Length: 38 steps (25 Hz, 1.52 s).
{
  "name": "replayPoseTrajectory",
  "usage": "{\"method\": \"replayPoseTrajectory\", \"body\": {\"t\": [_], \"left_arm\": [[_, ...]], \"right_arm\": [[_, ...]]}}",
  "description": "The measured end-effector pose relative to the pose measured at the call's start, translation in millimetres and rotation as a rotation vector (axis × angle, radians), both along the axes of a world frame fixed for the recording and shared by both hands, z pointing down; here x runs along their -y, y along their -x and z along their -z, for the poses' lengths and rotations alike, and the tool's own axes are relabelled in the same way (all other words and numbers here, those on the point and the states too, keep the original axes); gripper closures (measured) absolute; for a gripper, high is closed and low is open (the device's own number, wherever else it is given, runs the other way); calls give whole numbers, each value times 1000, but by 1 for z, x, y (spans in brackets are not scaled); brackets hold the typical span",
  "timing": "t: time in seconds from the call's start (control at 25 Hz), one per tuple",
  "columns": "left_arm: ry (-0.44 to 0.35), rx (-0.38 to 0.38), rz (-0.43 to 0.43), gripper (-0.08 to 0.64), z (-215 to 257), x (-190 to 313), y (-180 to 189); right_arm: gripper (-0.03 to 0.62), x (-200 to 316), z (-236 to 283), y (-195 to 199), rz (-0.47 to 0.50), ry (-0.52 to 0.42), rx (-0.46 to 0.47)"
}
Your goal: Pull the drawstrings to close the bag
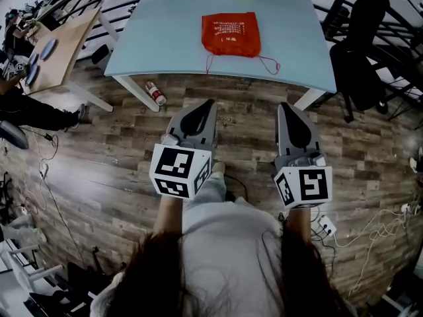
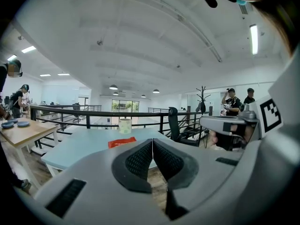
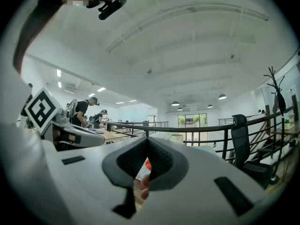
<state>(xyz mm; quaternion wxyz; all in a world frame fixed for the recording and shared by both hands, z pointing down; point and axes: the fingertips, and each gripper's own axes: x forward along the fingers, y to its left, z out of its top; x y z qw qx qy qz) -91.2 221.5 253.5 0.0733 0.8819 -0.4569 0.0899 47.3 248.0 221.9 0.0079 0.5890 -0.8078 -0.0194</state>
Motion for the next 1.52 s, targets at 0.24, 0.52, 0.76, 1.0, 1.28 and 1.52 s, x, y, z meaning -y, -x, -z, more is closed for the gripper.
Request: {"method": "replayPoseTrajectory", "body": {"t": [0.24, 0.52, 0.76, 1.0, 1.28, 1.52], "left_arm": [[-1, -10, -21, 543, -3, 28, 14], [-1, -8, -50, 543, -2, 64, 34], [-1, -2, -78, 543, -5, 93, 43], [9, -1, -110, 543, -12, 113, 47], [18, -11, -130, 542, -15, 133, 47], [33, -15, -135, 541, -24, 144, 43]], "right_arm": [[568, 26, -3, 15, -5, 4, -6], [568, 61, -1, 29, -51, 16, -1], [568, 88, -2, 37, -85, 18, -1], [568, 106, -9, 42, -117, 33, -1], [568, 124, -15, 40, -148, 54, -26], [568, 136, -23, 33, -158, 74, -40]]}}
